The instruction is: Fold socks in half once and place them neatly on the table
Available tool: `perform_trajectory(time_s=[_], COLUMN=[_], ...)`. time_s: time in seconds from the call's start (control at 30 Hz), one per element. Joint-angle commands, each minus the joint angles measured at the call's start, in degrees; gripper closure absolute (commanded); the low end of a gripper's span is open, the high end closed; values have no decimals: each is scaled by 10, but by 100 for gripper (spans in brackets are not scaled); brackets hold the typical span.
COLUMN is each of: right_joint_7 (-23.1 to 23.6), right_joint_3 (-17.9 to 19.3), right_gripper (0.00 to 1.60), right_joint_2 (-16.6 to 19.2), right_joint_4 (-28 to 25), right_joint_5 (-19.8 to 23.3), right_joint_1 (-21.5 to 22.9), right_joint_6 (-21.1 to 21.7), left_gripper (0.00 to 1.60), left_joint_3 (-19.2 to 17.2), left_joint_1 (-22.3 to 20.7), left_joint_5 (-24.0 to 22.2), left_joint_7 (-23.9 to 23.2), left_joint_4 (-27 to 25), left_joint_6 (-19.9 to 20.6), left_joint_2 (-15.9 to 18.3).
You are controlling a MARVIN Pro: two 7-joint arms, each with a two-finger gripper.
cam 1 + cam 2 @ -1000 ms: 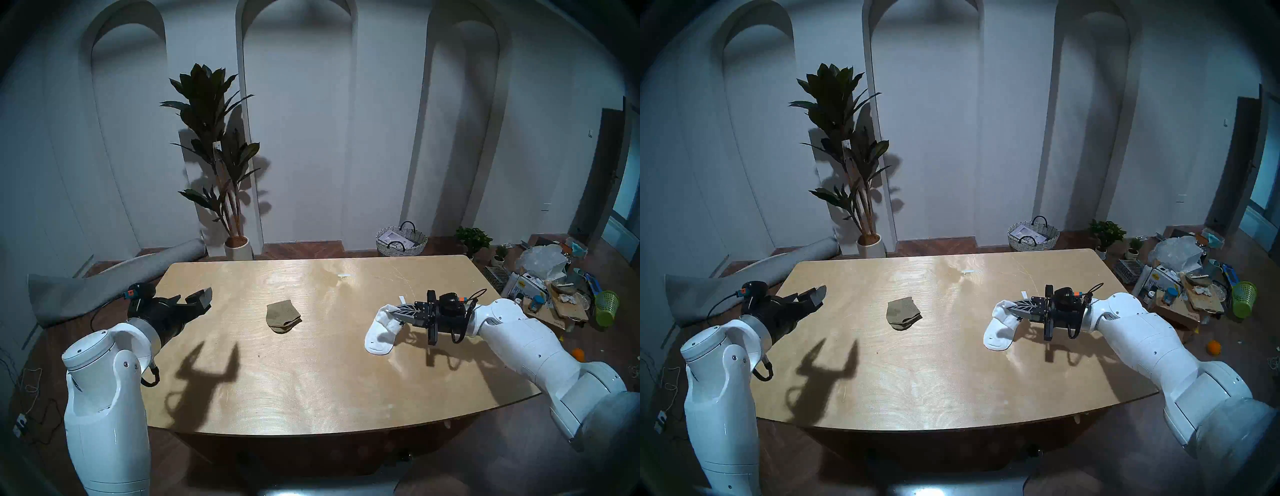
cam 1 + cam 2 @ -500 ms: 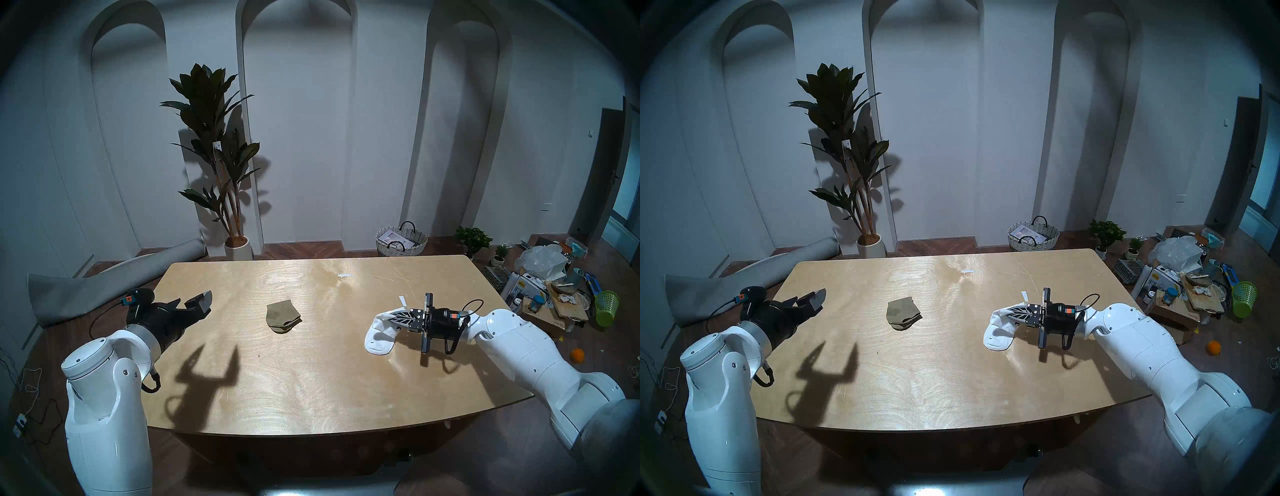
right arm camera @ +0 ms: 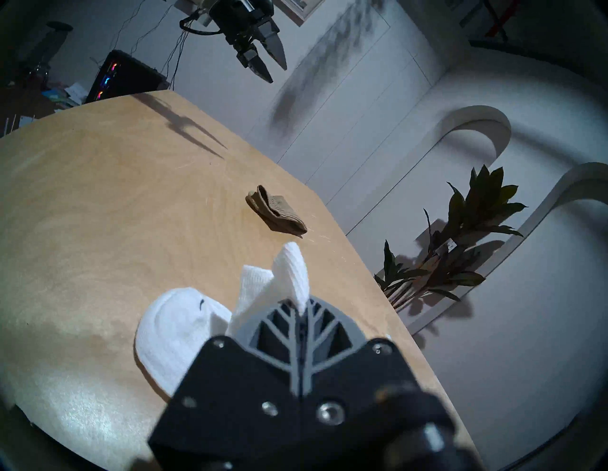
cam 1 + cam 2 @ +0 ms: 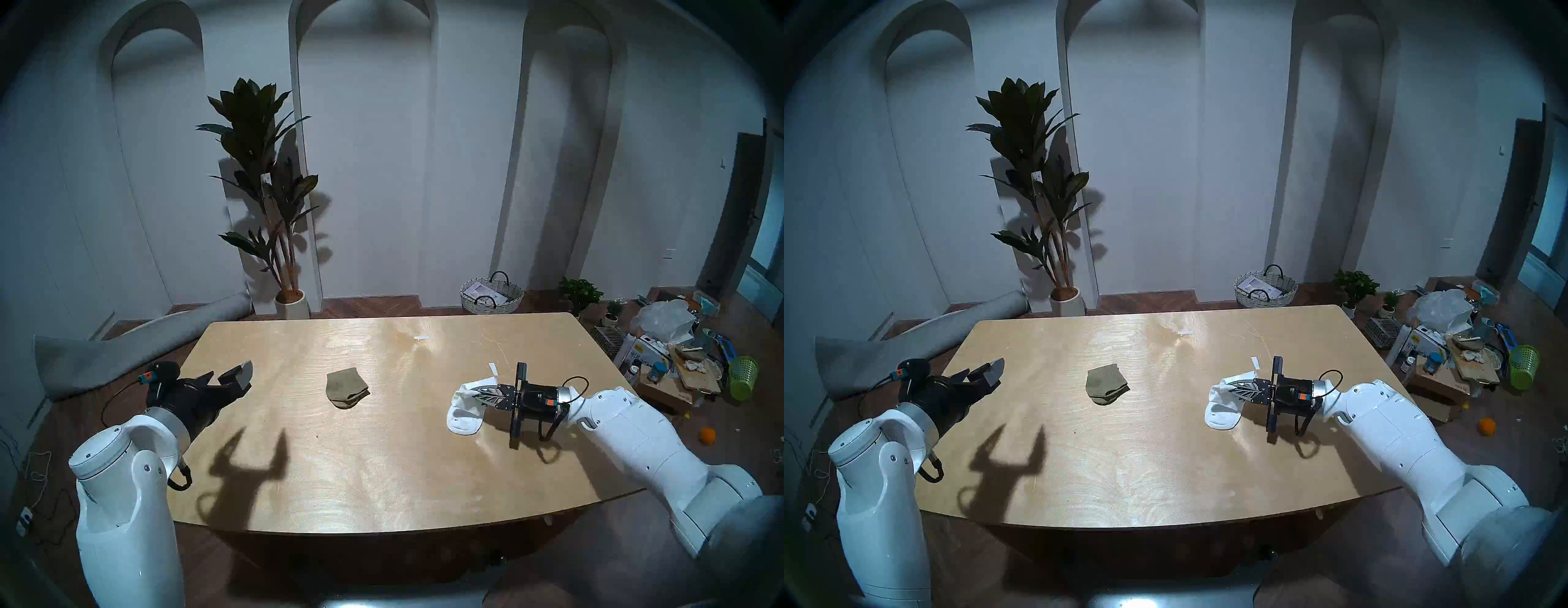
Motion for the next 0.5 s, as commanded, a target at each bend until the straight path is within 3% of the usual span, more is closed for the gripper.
perform_trajectory(time_s=[0.0, 0.17, 0.3, 0.33, 0.47], right_joint_7=[6, 4, 9, 8, 15], right_joint_3=[10, 16, 14, 15, 11], right_gripper=[160, 160, 88, 0, 0], right_joint_2=[11, 21, 36, 39, 51], right_joint_4=[-29, -42, -56, -61, -71], right_joint_5=[-14, -16, -6, -7, 13], right_joint_1=[-5, -13, -23, -27, -34], right_joint_6=[-7, -7, -7, -7, -7], left_gripper=[0, 0, 0, 0, 0], left_joint_3=[-1, -1, -2, -2, 0], left_joint_1=[-2, -2, -3, -3, -3], left_joint_5=[0, 0, -1, -1, -1], left_joint_7=[-4, -5, -6, -6, -7], left_joint_4=[-13, -12, -12, -12, -11], left_joint_6=[-11, -11, -12, -12, -12], left_joint_2=[1, 2, 2, 2, 2])
